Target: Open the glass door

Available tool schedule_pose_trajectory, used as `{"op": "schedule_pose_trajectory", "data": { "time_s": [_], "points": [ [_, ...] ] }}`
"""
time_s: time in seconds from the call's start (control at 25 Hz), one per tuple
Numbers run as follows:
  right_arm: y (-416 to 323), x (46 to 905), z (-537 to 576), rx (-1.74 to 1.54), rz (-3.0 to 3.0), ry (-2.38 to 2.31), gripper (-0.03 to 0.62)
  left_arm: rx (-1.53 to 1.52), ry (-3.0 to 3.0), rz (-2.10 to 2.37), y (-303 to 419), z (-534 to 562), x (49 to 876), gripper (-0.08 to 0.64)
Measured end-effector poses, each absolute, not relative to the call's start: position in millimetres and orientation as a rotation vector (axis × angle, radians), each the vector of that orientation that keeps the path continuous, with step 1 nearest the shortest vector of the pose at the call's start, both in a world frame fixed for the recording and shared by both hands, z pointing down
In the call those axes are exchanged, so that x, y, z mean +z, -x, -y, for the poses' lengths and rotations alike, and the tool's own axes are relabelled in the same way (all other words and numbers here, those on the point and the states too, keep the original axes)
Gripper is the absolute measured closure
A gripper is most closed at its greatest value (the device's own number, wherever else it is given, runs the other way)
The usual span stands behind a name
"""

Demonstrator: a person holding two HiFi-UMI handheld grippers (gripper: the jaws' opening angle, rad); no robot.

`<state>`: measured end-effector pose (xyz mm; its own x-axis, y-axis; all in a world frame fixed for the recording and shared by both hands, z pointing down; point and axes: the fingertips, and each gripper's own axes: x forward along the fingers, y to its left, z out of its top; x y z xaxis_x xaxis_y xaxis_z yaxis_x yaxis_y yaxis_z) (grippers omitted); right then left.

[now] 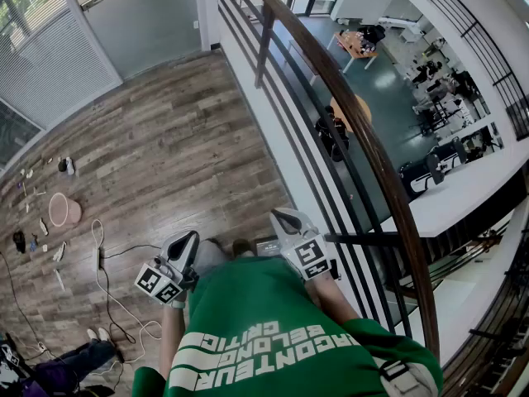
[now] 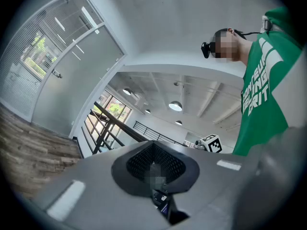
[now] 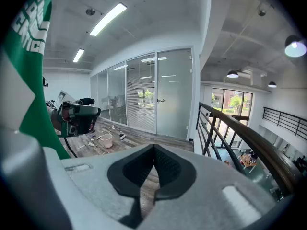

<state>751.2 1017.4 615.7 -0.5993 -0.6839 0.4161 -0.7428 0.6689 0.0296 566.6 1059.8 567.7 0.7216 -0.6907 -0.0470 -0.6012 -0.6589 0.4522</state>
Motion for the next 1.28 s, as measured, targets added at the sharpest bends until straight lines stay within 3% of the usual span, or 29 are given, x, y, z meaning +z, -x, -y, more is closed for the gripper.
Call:
{"op": "schedule_pose_trajectory", "data": {
  "time_s": [0.6,1.28],
  "points": [
    [-774,616,-999,0.238,2.446,-1.196,0.600,-0.268,-2.548,1.060,-570,-1027,560,0.545],
    [-672,602,-850,0.195,2.511,-1.095,0.600,-0.189,-2.554,1.196,-489,-888,561,0.546]
  ]
}}
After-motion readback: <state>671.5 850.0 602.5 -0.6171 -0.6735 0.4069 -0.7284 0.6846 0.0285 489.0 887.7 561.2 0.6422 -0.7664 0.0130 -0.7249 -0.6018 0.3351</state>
